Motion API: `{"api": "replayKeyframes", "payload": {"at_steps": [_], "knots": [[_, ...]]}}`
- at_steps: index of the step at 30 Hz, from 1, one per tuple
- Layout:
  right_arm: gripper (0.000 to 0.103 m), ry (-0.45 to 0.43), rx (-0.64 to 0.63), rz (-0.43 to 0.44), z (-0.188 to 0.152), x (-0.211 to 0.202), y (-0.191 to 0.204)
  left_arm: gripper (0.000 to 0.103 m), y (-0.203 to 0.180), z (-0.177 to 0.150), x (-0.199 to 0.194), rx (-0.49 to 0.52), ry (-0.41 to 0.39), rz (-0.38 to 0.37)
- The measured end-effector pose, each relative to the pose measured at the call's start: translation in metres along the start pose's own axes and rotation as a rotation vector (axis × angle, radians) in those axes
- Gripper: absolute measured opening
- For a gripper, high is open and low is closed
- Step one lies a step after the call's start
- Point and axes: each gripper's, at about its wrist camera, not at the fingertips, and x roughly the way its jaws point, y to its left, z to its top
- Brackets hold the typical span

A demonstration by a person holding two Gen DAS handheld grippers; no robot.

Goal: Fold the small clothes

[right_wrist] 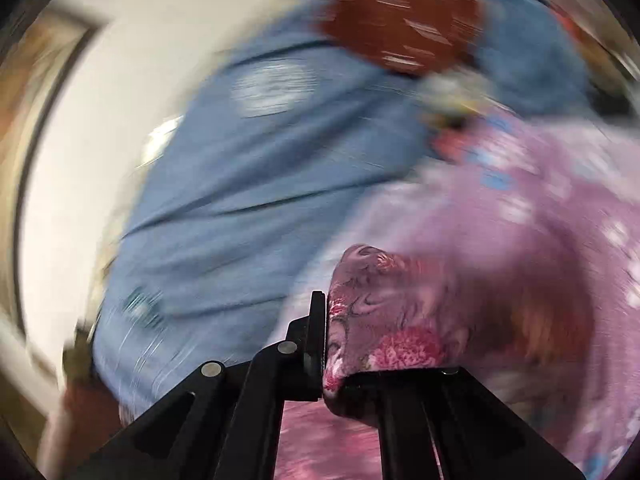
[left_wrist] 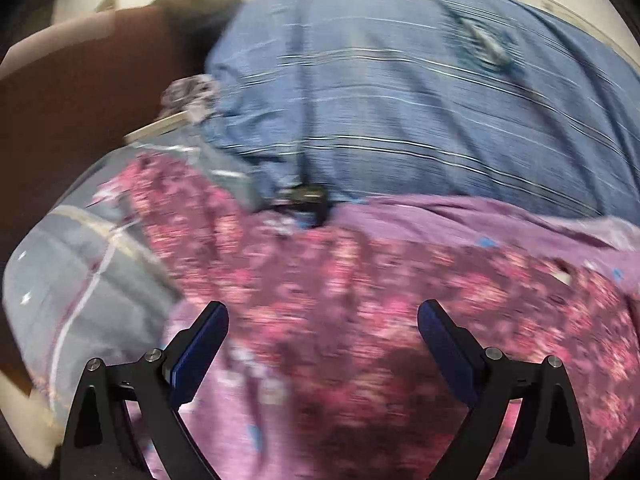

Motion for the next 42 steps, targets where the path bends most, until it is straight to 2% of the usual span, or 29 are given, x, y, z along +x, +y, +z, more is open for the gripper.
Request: {"api": "replayKeyframes", "payload": {"at_steps": [3,5,7,8,10,11,12,13,14,16,19,22,23,24,26,28,31,34,35,36,37,38,40,42], "knots": [[0.004,0.110,-0.186,0.088,-0.034,0.021,0.079,0.096,0.024,0.003,0.003,-0.054,0.006,0.063],[0.004,0.209,-0.319,0.131,-0.075,0.040,0.132,0.096,0.033,0.005,0.006,-0.078,0.012,0.092],[0.005,0.295,-0.392,0.158,-0.119,0.056,0.162,0.096,0.044,0.006,0.010,-0.100,0.022,0.114],[0.009,0.358,-0.425,0.170,-0.148,0.068,0.175,0.096,0.049,0.007,0.012,-0.109,0.031,0.121],[0.010,0.455,-0.476,0.161,-0.191,0.088,0.191,0.096,0.056,0.008,0.017,-0.115,0.047,0.128],[0.014,0.526,-0.523,0.155,-0.219,0.099,0.198,0.096,0.060,0.008,0.019,-0.115,0.052,0.131],[0.033,0.618,-0.587,0.147,-0.246,0.115,0.203,0.096,0.061,0.008,0.021,-0.114,0.054,0.135],[0.045,0.731,-0.661,0.135,-0.278,0.126,0.207,0.096,0.064,0.009,0.023,-0.114,0.056,0.139],[0.057,0.802,-0.714,0.134,-0.300,0.125,0.204,0.096,0.066,0.009,0.025,-0.114,0.059,0.143],[0.057,0.874,-0.822,0.095,-0.329,0.125,0.202,0.096,0.069,0.010,0.029,-0.118,0.064,0.144],[0.058,0.844,-0.853,0.124,-0.323,0.098,0.183,0.096,0.074,0.011,0.027,-0.112,0.066,0.135],[0.065,0.852,-0.720,0.174,-0.290,0.081,0.166,0.096,0.071,0.012,0.028,-0.104,0.066,0.130],[0.071,0.831,-0.664,0.186,-0.278,0.076,0.157,0.096,0.070,0.013,0.028,-0.105,0.066,0.126],[0.076,0.801,-0.572,0.200,-0.258,0.071,0.144,0.096,0.069,0.013,0.027,-0.105,0.064,0.123],[0.079,0.758,-0.359,0.222,-0.226,0.075,0.120,0.096,0.067,0.013,0.025,-0.100,0.057,0.128],[0.081,0.763,-0.176,0.193,-0.212,0.083,0.096,0.096,0.065,0.012,0.025,-0.091,0.055,0.133],[0.079,0.832,0.199,0.228,-0.216,0.111,0.063,0.096,0.066,0.011,0.026,-0.097,0.064,0.136],[0.073,0.855,0.368,0.287,-0.226,0.134,0.083,0.096,0.069,0.012,0.026,-0.109,0.067,0.135],[0.071,0.849,0.380,0.326,-0.221,0.137,0.103,0.096,0.070,0.013,0.025,-0.112,0.066,0.134],[0.071,0.835,0.332,0.422,-0.208,0.135,0.139,0.096,0.071,0.013,0.024,-0.115,0.063,0.136],[0.071,0.825,0.274,0.484,-0.198,0.132,0.166,0.096,0.073,0.014,0.024,-0.119,0.059,0.142],[0.071,0.778,0.138,0.569,-0.180,0.119,0.210,0.096,0.074,0.015,0.024,-0.122,0.057,0.144],[0.072,0.673,-0.073,0.603,-0.163,0.098,0.256,0.096,0.080,0.016,0.025,-0.137,0.058,0.147],[0.086,0.673,-0.194,0.538,-0.170,0.094,0.264,0.096,0.084,0.016,0.027,-0.157,0.066,0.155]]}}
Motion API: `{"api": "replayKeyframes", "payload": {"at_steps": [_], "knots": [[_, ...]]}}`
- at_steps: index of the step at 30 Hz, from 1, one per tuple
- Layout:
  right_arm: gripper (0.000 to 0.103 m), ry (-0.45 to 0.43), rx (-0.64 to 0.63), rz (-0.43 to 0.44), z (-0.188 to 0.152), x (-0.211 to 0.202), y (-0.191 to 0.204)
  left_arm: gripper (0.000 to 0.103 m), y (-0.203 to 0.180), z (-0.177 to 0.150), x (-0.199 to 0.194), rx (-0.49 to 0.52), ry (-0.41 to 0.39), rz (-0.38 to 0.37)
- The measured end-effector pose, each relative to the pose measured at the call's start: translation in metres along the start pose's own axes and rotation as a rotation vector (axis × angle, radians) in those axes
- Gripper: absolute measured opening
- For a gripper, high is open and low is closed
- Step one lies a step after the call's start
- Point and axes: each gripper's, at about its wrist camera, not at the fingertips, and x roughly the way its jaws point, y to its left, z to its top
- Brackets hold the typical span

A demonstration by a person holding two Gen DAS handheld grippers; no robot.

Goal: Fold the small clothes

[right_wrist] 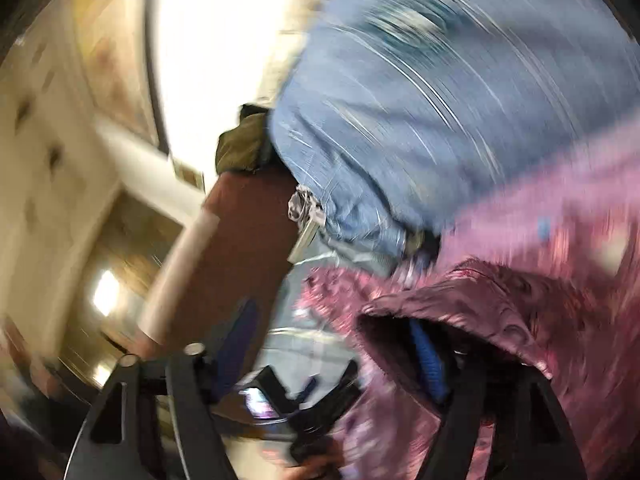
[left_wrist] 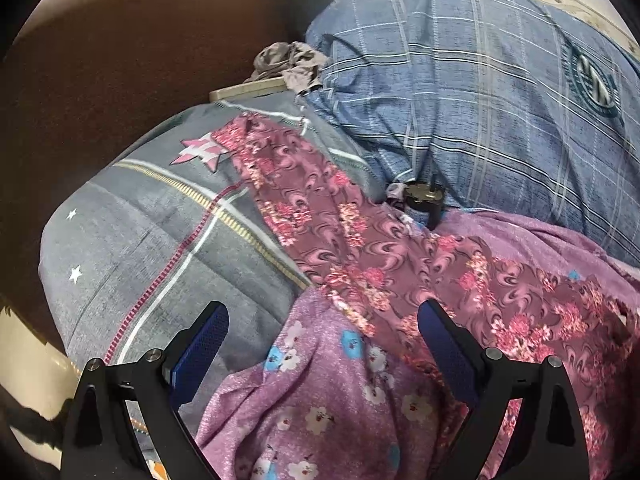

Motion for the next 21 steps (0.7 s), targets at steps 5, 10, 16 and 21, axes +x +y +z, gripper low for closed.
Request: {"api": "replayKeyframes", "payload": {"at_steps": [5,10,16,21], "knots": [[0.068,0.251,0.251,-0.064,-0.053,0.037,-0.086,0.096,-0.002,-0.002,0.003,0.010,0.015,0.005],[0.067,0.224,0.308,0.078,-0.045,0.044,-0.094,0.096,-0.014,-0.004,0.001,0.041,0.004,0.005],[0.081,0.558,0.271,-0.264,-0.004,0.137,-0.052,0.096,-0.023,-0.004,0.005,0.078,0.028,-0.037],[0.081,0.635,0.299,-0.394,-0.016,0.119,-0.057,0.096,-0.015,0.000,0.014,0.060,0.059,-0.034]]}}
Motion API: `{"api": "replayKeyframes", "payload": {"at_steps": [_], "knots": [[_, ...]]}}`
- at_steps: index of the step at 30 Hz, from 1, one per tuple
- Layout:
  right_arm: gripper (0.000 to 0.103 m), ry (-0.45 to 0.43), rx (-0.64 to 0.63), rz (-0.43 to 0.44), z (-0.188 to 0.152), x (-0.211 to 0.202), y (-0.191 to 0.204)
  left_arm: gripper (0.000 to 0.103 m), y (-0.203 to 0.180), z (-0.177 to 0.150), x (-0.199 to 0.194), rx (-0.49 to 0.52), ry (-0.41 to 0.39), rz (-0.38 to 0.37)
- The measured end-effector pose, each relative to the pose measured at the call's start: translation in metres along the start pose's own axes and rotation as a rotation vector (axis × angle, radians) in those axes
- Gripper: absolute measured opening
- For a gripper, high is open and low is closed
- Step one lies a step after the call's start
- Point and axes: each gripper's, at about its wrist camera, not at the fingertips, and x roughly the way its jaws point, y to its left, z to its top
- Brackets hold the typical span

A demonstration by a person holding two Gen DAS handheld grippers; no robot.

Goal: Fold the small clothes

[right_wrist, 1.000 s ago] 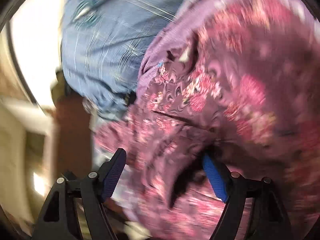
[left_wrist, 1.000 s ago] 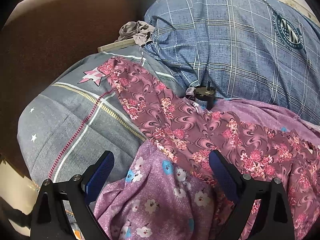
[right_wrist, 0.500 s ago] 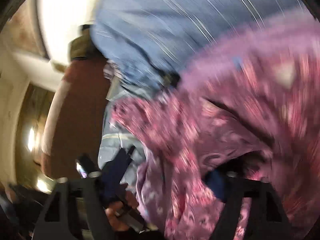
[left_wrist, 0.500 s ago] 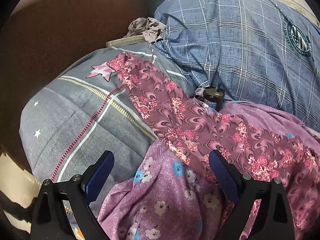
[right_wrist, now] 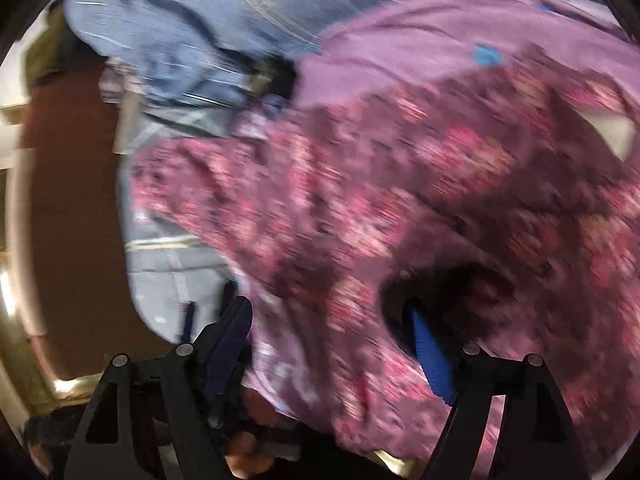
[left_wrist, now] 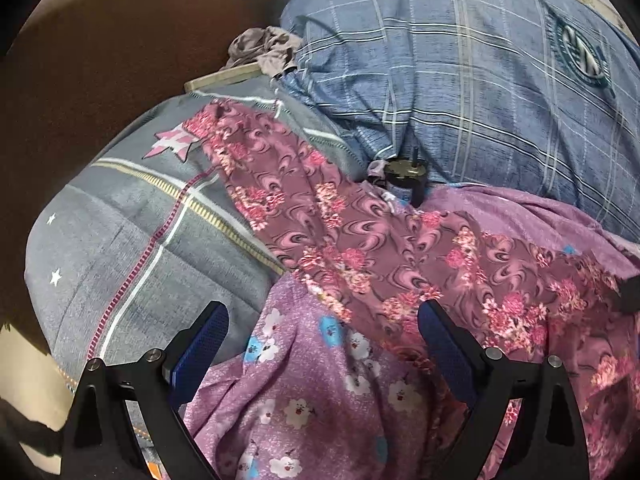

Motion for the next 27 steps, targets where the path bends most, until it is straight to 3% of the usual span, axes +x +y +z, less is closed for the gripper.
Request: {"api": "replayKeyframes", "payload": {"at_steps": [6,10,11,12,14,18,20,23,25,26,27], "knots": [[0.080,-0.143,-0.108,0.164,-0.024,-0.066,0.007,0.096,0.005,0.000,-0.001,-0.022,-0.006,0.004],[0.078,-0.232,-0.051,0.089,-0.031,-0.067,-0.019,0.096,0.006,-0.002,-0.003,-0.020,-0.014,0.011],[0.069,-0.229,0.009,0.028,-0.030,-0.053,-0.038,0.096,0.007,-0.002,-0.003,-0.029,-0.013,0.012],[0.052,-0.234,0.044,-0.033,-0.030,-0.043,-0.051,0.096,0.010,-0.002,-0.003,-0.039,-0.014,0.016],[0.038,-0.250,0.114,-0.119,-0.030,-0.022,-0.077,0.096,0.016,-0.001,-0.002,-0.058,-0.015,0.030],[0.029,-0.286,0.177,-0.190,-0.031,0.006,-0.093,0.096,0.027,0.001,0.000,-0.109,-0.018,0.058],[0.028,-0.300,0.104,-0.135,-0.028,0.015,-0.067,0.096,0.029,0.002,-0.001,-0.126,-0.025,0.063],[0.029,-0.393,-0.082,0.049,-0.028,0.002,-0.008,0.096,0.027,0.002,0.000,-0.130,-0.031,0.070],[0.047,-0.417,-0.191,0.064,-0.029,-0.005,0.014,0.096,0.026,0.002,0.001,-0.130,-0.032,0.079],[0.062,-0.420,-0.253,0.037,-0.031,-0.008,0.021,0.096,0.026,0.003,0.001,-0.131,-0.029,0.078],[0.062,-0.434,-0.265,0.000,-0.033,-0.011,0.016,0.096,0.027,0.003,0.002,-0.135,-0.025,0.074]]}}
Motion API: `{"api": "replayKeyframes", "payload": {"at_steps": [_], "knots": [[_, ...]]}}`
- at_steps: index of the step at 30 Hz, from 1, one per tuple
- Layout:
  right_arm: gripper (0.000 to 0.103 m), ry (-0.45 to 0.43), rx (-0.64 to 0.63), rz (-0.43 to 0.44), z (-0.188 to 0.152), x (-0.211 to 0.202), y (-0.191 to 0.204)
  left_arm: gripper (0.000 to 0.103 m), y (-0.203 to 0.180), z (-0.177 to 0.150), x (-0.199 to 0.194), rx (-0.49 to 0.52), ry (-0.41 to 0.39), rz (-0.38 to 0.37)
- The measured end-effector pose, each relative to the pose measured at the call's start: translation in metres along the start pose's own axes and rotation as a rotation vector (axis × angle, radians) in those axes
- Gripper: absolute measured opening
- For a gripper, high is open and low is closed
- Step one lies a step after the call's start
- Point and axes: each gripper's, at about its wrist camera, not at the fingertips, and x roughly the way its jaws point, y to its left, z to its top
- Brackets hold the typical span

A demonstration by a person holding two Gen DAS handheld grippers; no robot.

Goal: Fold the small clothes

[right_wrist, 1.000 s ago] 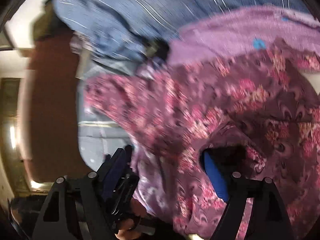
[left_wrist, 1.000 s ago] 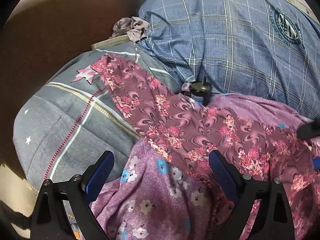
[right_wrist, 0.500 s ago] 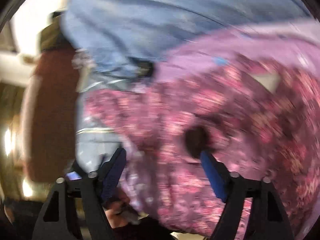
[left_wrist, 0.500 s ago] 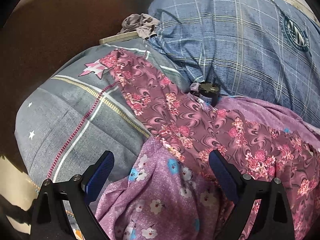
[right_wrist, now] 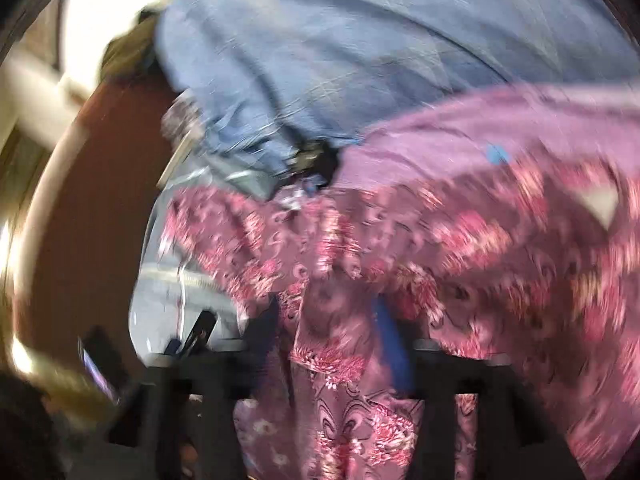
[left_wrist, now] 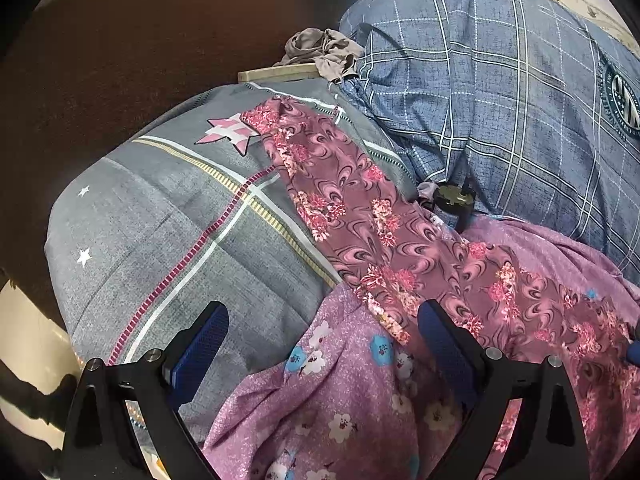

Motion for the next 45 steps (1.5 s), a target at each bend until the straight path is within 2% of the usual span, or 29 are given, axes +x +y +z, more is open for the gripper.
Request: {"api": "replayKeyframes", "payload": {"at_steps": [2,4,6,9,10,12,14,15,18,20,22,23,26,30,32,34,35,37,40,45], "knots": [[0.063,-0.007,0.037,-0.065,-0.007,-0.007,-0.022,0.096,0.001,0.001,0.001,-0.004,0.004,-0.008],[0.057,0.016,0.098,-0.058,-0.016,-0.004,-0.044,0.096,0.001,0.001,0.001,-0.006,0.005,-0.008],[0.031,0.049,0.127,-0.038,-0.025,0.005,-0.055,0.096,0.005,0.001,0.001,-0.022,0.008,-0.006],[0.026,0.073,0.077,-0.018,-0.038,0.030,-0.045,0.096,0.014,0.001,0.000,-0.071,0.002,0.001],[0.026,0.080,0.059,-0.038,-0.042,0.040,-0.042,0.095,0.019,0.001,0.000,-0.091,-0.008,0.005],[0.024,0.125,0.008,-0.136,-0.053,0.062,-0.040,0.095,0.029,0.001,-0.001,-0.124,-0.026,0.007],[0.023,0.078,-0.012,-0.116,-0.059,0.052,-0.038,0.095,0.040,0.001,0.000,-0.158,-0.039,-0.004],[0.027,0.067,-0.008,-0.086,-0.064,0.039,-0.039,0.095,0.047,0.002,0.000,-0.183,-0.051,-0.020],[0.029,-0.055,-0.056,-0.038,-0.086,-0.006,-0.047,0.095,0.062,0.006,0.001,-0.226,-0.083,-0.053],[0.037,-0.084,-0.067,-0.038,-0.105,-0.024,-0.062,0.095,0.068,0.010,0.004,-0.228,-0.096,-0.077],[0.039,-0.087,-0.038,-0.051,-0.112,-0.026,-0.079,0.095,0.072,0.018,0.007,-0.220,-0.113,-0.079],[0.039,-0.047,0.004,-0.061,-0.109,-0.018,-0.088,0.095,0.074,0.021,0.008,-0.220,-0.115,-0.077],[0.039,-0.042,0.015,-0.012,-0.098,-0.019,-0.091,0.095,0.081,0.042,0.016,-0.271,-0.097,-0.084],[0.039,-0.086,0.001,0.026,-0.090,-0.027,-0.082,0.094,0.076,0.076,0.029,-0.238,-0.031,-0.154],[0.039,-0.082,0.008,0.036,-0.086,-0.023,-0.081,0.089,0.072,0.087,0.037,-0.226,0.025,-0.221],[0.039,-0.082,0.016,0.043,-0.085,-0.022,-0.081,0.086,0.074,0.093,0.050,-0.263,0.082,-0.266],[0.039,-0.081,0.016,0.044,-0.085,-0.023,-0.082,0.080,0.075,0.097,0.059,-0.279,0.110,-0.277],[0.039,-0.081,0.018,0.043,-0.084,-0.024,-0.085,0.070,0.080,0.105,0.079,-0.308,0.159,-0.271],[0.039,-0.095,0.024,0.031,-0.083,-0.027,-0.091,0.069,0.087,0.115,0.105,-0.361,0.219,-0.274],[0.039,-0.100,0.073,0.041,-0.078,-0.028,-0.102,0.069,0.094,0.130,0.133,-0.437,0.217,-0.265]]}}
